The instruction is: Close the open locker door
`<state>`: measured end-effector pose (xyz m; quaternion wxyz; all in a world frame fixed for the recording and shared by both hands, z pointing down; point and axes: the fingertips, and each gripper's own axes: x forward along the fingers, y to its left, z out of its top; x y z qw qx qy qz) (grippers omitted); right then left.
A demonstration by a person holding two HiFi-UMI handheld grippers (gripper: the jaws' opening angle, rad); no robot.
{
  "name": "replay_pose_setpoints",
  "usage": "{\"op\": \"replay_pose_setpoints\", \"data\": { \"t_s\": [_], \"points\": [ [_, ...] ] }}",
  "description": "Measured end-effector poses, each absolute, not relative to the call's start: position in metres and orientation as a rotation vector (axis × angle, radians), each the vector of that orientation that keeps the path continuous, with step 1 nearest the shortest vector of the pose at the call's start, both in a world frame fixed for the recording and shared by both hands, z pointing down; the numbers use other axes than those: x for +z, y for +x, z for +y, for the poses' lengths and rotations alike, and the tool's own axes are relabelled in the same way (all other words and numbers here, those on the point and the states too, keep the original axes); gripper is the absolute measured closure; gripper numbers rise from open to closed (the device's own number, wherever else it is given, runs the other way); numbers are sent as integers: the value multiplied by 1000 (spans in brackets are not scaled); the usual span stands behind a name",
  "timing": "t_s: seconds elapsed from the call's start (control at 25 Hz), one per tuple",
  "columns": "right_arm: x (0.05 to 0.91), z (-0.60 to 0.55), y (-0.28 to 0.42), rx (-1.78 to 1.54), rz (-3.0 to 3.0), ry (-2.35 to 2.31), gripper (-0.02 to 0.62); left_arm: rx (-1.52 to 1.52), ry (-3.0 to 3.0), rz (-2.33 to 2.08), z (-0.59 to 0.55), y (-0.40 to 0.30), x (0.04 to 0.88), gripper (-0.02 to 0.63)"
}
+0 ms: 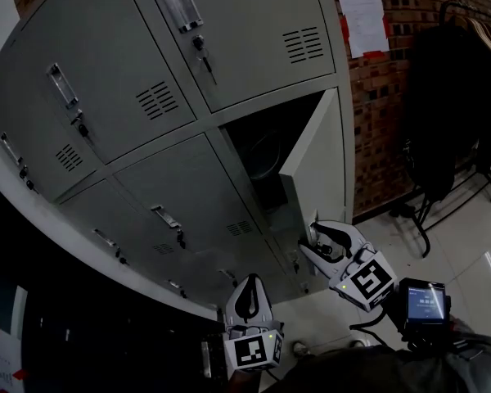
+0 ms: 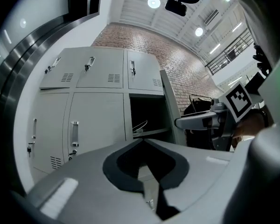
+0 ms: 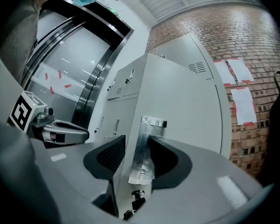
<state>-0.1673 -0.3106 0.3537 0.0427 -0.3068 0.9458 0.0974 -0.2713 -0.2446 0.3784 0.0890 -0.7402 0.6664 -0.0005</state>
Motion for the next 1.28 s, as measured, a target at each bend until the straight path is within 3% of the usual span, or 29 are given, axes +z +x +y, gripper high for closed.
{"op": "replay_pose_setpoints", "data": {
  "t_s": [0.52,1.28],
  "points": [
    [356,-367,-241,363,2893,-1047,449,22,-2238,1958,-292,-348,383,604],
    [363,-443,-283,443,2889,-1303,462,9,-2171,2003,-312,-411,377,604]
  ]
}}
